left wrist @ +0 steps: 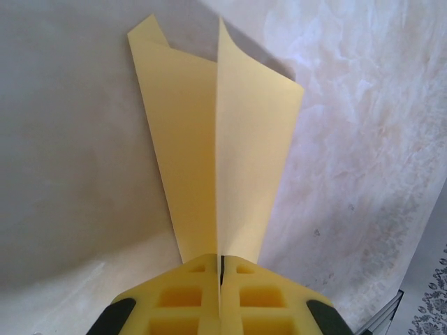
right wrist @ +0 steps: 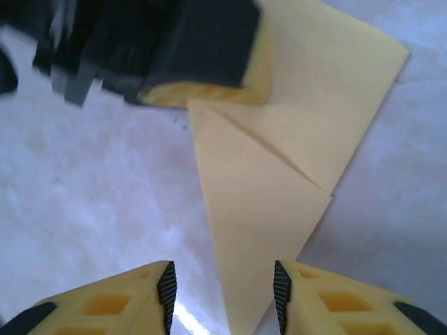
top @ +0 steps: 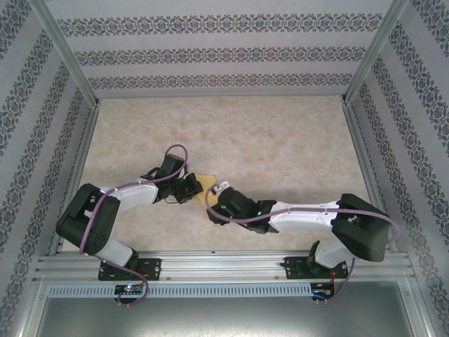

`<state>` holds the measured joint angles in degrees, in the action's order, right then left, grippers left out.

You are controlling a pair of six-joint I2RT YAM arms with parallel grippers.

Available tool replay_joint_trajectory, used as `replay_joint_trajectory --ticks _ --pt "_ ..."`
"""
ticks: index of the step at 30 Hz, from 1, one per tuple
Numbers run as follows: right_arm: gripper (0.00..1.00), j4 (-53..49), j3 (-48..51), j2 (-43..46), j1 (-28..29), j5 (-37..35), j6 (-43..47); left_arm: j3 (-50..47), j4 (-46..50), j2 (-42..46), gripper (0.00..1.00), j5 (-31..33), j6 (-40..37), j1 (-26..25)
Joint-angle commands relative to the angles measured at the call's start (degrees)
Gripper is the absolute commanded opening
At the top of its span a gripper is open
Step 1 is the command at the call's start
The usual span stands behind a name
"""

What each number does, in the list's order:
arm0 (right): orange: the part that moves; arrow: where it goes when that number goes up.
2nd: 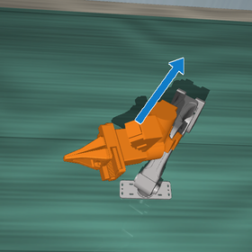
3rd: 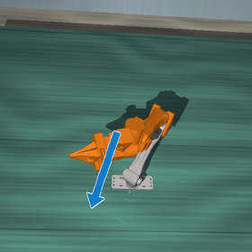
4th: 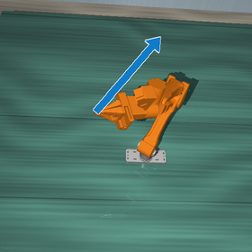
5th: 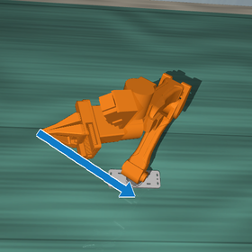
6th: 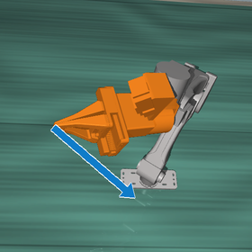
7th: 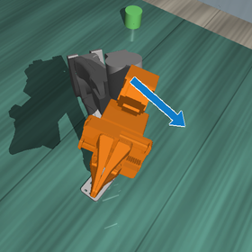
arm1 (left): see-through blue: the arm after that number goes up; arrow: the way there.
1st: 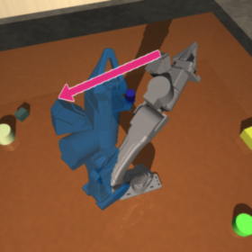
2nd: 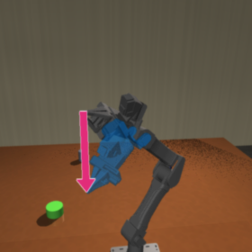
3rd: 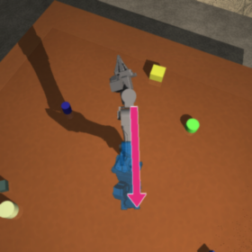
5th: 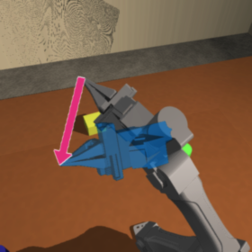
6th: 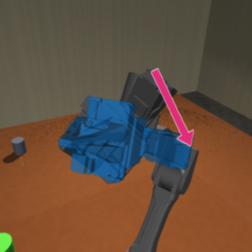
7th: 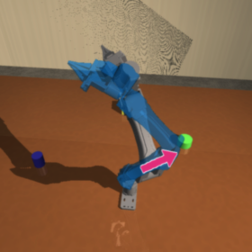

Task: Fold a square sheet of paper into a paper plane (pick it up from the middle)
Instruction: Fold the wing for the fifth time at the center of the table.

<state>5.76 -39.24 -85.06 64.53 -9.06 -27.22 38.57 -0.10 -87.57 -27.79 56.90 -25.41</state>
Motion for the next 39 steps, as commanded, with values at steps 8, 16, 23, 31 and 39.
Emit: replay_joint_trajectory --ticks 8,16,23,31,39 --pt "0.44 4.9 -6.0 -12.5 9.2 -21.2 19.9 0.1 -1.1 0.6 0.0 0.7 0.9 -0.3" --pt "0.37 5.8 -8.5 -17.6 9.5 -24.2 23.7 0.1 -1.2 0.6 0.0 0.5 0.8 -0.4" --pt "0.27 5.5 -9.3 -19.0 9.4 -26.8 24.0 0.1 -1.1 0.6 0.0 0.4 0.8 -0.4" --pt "0.24 4.9 -9.9 -20.1 9.4 -27.8 23.7 0.2 -1.0 0.7 0.0 0.3 0.8 -0.4" --pt "0.16 3.8 -9.9 -20.1 9.3 -29.4 23.0 0.3 -0.7 0.9 0.0 0.3 0.7 -0.4"
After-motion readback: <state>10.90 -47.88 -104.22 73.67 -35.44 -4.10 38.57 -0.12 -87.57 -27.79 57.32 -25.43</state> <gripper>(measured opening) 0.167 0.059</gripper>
